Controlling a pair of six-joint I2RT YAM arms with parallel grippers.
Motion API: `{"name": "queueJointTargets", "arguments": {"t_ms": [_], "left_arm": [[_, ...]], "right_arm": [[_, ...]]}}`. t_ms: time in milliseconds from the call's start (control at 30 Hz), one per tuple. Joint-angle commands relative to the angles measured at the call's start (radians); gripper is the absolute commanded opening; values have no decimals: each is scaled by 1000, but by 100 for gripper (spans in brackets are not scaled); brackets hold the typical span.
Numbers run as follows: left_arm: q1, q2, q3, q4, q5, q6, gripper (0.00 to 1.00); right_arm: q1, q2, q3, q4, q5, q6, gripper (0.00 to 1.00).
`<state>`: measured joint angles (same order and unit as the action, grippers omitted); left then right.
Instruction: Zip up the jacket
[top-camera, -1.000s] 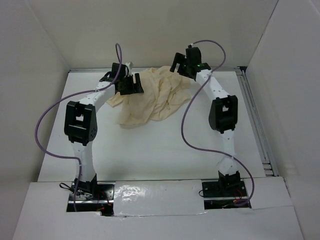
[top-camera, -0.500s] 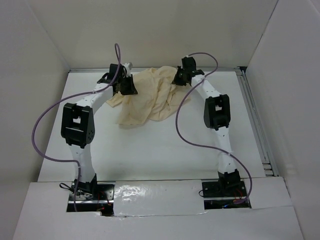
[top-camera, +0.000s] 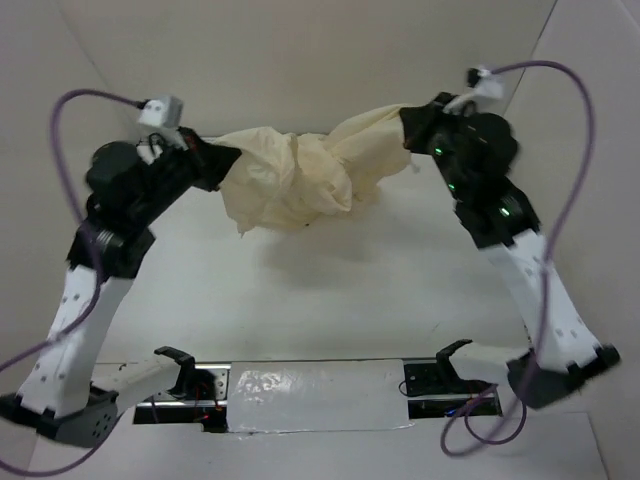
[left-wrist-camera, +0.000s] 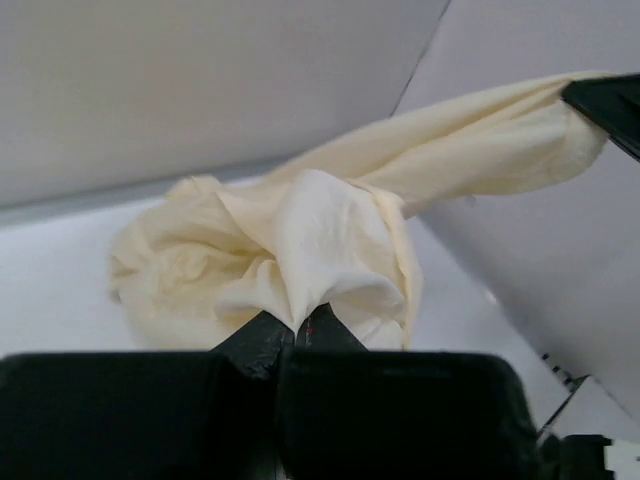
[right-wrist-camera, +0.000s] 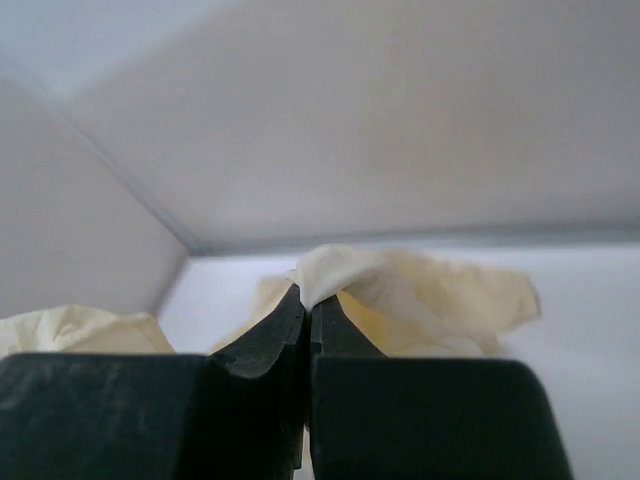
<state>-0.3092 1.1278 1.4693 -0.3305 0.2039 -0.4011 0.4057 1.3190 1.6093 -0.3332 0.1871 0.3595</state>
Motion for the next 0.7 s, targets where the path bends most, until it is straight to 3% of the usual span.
{"name": "queueJointTargets", "arguments": {"t_ms": [0, 200, 267, 400, 467, 567, 667], "left_arm": [[-10, -172, 49, -37, 28, -42, 0], [-8, -211, 340, -160, 14, -56, 0], [-10, -156, 449, -188, 3, -56, 0], [-8, -33, 519, -275, -64, -96, 0], [-10, 28, 439, -266, -110, -114, 0], [24, 148, 300, -263, -198, -160, 0], [94, 323, 188, -260, -198, -214, 0]], "right_arm": [[73, -234, -11, -5, 161, -94, 0], [176, -383, 193, -130, 233, -151, 0], [177, -359, 274, -189, 279, -149, 0], [153, -248, 337, -305, 490, -100, 0], [104, -184, 272, -349, 486, -38, 0], [-26, -104, 89, -371, 309, 82, 0], [-135, -60, -193, -250, 140, 160, 0]]}}
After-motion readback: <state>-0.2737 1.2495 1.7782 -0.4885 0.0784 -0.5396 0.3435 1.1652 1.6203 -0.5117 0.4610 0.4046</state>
